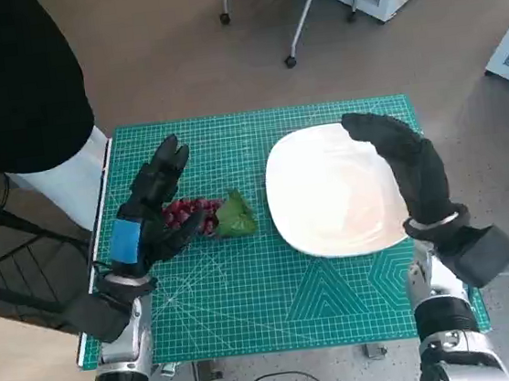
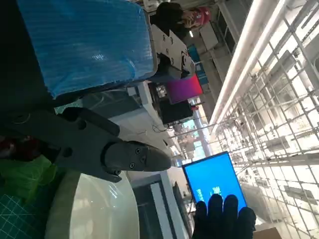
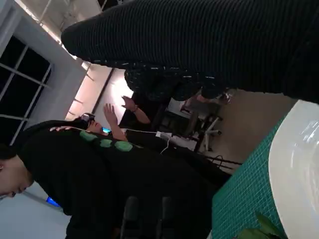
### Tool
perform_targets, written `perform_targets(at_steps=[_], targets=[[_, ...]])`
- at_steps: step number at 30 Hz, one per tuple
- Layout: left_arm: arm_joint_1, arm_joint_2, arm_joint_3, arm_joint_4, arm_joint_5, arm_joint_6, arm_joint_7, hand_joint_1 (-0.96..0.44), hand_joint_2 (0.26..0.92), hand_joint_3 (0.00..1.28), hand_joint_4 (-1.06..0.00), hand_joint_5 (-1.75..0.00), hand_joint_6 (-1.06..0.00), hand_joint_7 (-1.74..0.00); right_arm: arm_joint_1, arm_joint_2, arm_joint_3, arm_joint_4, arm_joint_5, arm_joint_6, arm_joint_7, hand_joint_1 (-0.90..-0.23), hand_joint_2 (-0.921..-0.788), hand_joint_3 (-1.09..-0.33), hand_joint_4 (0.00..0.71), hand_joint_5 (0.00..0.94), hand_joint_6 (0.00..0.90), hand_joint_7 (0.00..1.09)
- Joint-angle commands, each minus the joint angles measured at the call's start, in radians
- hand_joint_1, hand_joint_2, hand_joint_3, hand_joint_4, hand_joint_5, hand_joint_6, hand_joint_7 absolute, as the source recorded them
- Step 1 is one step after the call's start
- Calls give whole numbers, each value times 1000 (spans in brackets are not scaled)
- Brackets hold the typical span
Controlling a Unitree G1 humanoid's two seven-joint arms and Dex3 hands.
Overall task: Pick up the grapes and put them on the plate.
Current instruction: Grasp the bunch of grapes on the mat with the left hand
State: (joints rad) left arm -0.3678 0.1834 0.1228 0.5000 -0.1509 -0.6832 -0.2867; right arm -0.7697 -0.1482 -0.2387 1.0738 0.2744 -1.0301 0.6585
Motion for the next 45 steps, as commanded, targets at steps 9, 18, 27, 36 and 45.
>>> perform_targets(at_steps=[9, 18, 27, 36, 45], targets=[[1, 6, -6, -16, 10, 4, -3, -344, 921, 199, -348, 0, -342, -91, 15, -3, -2, 4, 7, 16, 7, -493, -921, -553, 237, 0, 204, 1], [3, 6, -6, -15, 10, 4, -3, -343, 921, 200, -348, -1, -341, -91, 15, -3, -3, 3, 8, 16, 9, -487, -921, -554, 236, 0, 204, 1], [5, 4, -7, -16, 12, 4, 0, -349, 921, 199, -348, 0, -341, -91, 18, -4, -3, 0, 10, 17, 12, -484, -921, -555, 236, 0, 203, 0], [6, 5, -7, -18, 12, 7, -1, -350, 921, 198, -349, -1, -341, -92, 19, -5, -3, 1, 13, 18, 15, -483, -921, -555, 236, 0, 203, 0], [9, 7, -6, -22, 14, 8, 1, -347, 921, 197, -349, -1, -342, -92, 19, -3, -2, 0, 11, 17, 12, -484, -921, -554, 236, 0, 204, 0]])
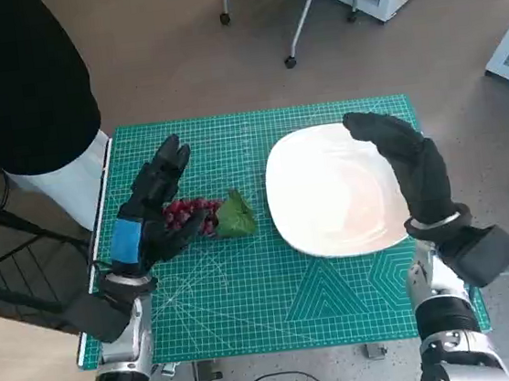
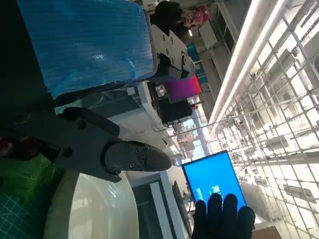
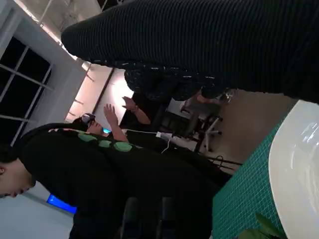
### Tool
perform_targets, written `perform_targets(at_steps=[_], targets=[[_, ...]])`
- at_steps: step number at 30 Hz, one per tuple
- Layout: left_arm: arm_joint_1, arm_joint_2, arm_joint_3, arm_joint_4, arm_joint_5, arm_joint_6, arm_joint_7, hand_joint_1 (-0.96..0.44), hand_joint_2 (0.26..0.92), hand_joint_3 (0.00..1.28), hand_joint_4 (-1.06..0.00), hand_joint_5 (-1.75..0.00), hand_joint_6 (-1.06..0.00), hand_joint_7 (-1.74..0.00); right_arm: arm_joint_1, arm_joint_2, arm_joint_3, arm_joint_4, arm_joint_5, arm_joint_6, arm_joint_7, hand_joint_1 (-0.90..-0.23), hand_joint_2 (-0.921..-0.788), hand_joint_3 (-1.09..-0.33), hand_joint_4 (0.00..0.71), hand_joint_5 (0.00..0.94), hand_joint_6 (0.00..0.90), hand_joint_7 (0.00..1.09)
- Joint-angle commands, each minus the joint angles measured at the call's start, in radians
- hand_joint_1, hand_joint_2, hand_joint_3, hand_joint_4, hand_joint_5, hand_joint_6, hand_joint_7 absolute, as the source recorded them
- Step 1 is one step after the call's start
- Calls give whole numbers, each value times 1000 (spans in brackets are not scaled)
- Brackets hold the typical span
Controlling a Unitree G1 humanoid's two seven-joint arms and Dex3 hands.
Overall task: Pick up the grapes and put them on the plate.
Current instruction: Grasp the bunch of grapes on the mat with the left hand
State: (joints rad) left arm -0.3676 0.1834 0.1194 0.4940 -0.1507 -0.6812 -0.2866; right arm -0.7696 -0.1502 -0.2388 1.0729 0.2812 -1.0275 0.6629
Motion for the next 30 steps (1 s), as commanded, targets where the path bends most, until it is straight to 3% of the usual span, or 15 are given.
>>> perform_targets(at_steps=[1, 15, 19, 24, 30], targets=[[8, 7, -3, -17, 14, 7, 1, -347, 921, 197, -349, -1, -342, -92, 20, -1, -2, 1, 4, 14, 7, -484, -921, -554, 236, 0, 204, 0], [13, 14, -1, -25, 34, 9, 14, -346, 921, 197, -349, -1, -342, -91, 20, 1, -3, 0, 9, 15, 13, -485, -921, -555, 235, 0, 203, 0], [13, 63, -5, -34, 196, 19, 110, -362, 921, 189, -341, 0, -336, -87, 21, 1, -4, 0, 12, 15, 17, -481, -921, -556, 235, 0, 203, 0], [31, 149, -22, -135, 463, 149, 230, -395, 921, 132, -308, -1, -308, -65, 21, 1, -5, 3, 14, 16, 19, -479, -921, -557, 235, 0, 203, 0], [59, 192, -52, -296, 603, 376, 210, -415, 911, 42, -254, 0, -297, -41, 22, 2, -4, 4, 16, 15, 18, -478, -921, -557, 235, 0, 202, 0]])
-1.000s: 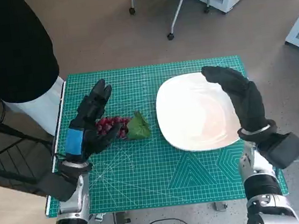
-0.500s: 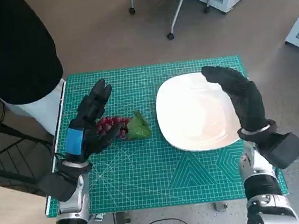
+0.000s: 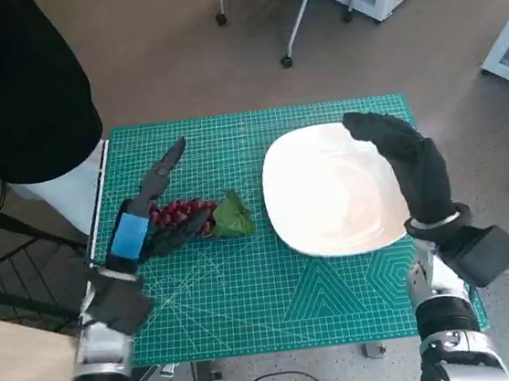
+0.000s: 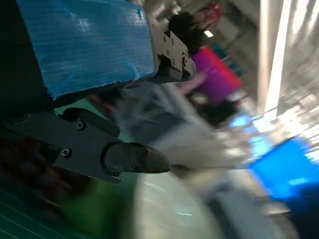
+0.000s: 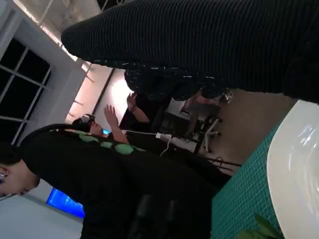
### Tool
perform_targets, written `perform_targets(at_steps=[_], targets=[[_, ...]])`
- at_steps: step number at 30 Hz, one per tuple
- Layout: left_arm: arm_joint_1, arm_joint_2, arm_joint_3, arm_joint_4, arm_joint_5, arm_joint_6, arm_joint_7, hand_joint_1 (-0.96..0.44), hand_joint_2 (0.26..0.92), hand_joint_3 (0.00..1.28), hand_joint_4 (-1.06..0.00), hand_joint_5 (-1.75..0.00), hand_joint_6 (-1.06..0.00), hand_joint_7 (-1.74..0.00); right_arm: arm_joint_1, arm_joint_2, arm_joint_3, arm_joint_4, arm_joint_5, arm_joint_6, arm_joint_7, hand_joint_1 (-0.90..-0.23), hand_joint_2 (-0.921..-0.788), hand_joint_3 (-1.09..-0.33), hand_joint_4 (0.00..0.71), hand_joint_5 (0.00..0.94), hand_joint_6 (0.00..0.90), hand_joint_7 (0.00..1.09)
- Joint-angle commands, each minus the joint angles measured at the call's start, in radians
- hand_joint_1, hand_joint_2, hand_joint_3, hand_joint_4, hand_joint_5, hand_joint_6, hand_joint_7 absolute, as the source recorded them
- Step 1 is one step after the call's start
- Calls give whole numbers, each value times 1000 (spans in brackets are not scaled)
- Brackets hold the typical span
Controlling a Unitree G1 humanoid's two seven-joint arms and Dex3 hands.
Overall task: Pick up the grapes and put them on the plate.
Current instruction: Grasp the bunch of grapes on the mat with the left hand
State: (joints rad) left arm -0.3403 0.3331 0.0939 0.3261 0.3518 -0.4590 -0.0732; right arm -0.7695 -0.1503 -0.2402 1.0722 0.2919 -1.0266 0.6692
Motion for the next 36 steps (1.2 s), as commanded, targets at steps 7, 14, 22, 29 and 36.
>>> perform_targets(at_steps=[7, 14, 22, 29, 36], targets=[[49, 64, -76, -273, 176, 397, -82, -393, 855, 4, -184, 0, -305, -28, 23, 5, -1, 5, 3, 16, 7, -479, -921, -555, 236, 1, 204, 1], [39, 78, -148, -335, 270, 562, -126, -355, 813, 0, -177, -2, -306, -17, 25, 6, 1, 2, 2, 16, 5, -480, -921, -554, 237, 1, 204, 1], [-16, 80, -241, -296, 358, 706, -178, -351, 797, 0, -169, 0, -306, -9, 26, 7, 2, 2, 0, 14, 2, -484, -921, -552, 237, 1, 205, 1], [-58, 86, -297, -256, 376, 771, -226, -347, 798, 1, -155, 0, -302, -4, 28, 7, 2, 2, -2, 12, 0, -485, -921, -551, 238, 1, 205, 1], [-110, 82, -341, -175, 367, 784, -230, -334, 800, 2, -135, 0, -298, -1, 29, 4, 0, 3, -2, 13, 0, -486, -921, -550, 238, 1, 205, 1]])
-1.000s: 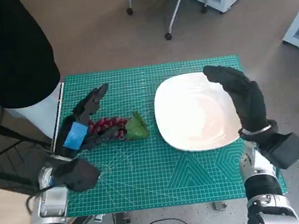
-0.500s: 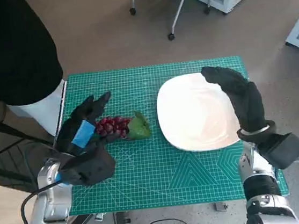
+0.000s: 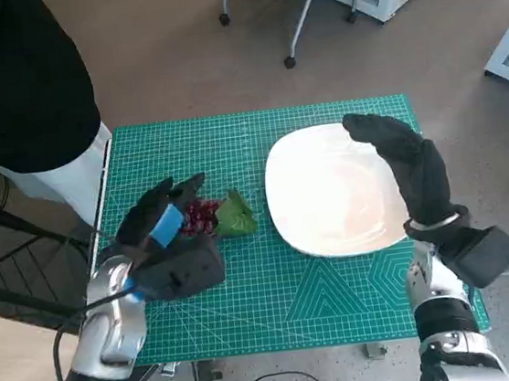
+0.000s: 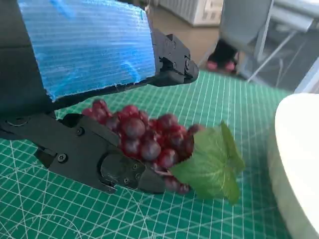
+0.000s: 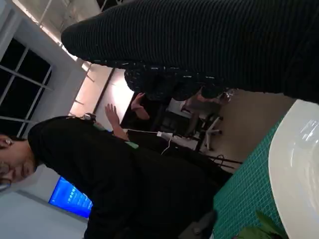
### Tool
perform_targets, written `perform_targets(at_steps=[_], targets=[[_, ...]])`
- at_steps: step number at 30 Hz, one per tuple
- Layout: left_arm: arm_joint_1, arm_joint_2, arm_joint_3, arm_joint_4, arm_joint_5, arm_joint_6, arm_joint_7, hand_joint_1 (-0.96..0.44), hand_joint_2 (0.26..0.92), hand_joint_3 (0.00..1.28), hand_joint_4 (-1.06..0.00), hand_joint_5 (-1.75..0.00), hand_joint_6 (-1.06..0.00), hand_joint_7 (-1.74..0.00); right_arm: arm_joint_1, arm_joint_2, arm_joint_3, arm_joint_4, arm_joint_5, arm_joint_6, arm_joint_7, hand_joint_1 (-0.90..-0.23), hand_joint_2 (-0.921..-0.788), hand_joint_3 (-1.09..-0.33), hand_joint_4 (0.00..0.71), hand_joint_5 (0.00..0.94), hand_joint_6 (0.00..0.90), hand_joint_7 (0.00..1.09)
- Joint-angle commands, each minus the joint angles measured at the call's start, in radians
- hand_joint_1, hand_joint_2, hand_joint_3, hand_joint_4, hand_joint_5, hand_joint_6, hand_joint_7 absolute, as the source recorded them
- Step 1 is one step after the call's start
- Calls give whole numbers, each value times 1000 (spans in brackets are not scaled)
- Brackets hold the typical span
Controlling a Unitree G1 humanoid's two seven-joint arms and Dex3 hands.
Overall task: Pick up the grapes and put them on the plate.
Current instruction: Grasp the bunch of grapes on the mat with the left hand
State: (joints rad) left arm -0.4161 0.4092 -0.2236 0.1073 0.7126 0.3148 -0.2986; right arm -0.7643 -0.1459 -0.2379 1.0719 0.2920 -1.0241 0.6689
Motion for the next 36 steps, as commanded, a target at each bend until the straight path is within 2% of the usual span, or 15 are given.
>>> perform_targets(at_steps=[1, 18, 36], targets=[[-42, 4, -29, 57, 6, 9, -1, -333, 800, 2, -134, 0, -298, -1, 23, -1, -2, 4, -2, 11, 0, -486, -921, -550, 238, 1, 205, 1], [-186, -17, -124, 324, 21, -17, 93, -347, 797, 0, -130, 0, -293, 0, 25, -2, 3, 1, -12, 9, -10, -484, -921, -547, 240, 1, 206, 1], [-388, -84, -227, 762, 35, -104, 234, -362, 787, 0, -129, 0, -298, -2, 23, -11, 9, 3, -23, 9, -18, -492, -921, -542, 242, 1, 208, 2]])
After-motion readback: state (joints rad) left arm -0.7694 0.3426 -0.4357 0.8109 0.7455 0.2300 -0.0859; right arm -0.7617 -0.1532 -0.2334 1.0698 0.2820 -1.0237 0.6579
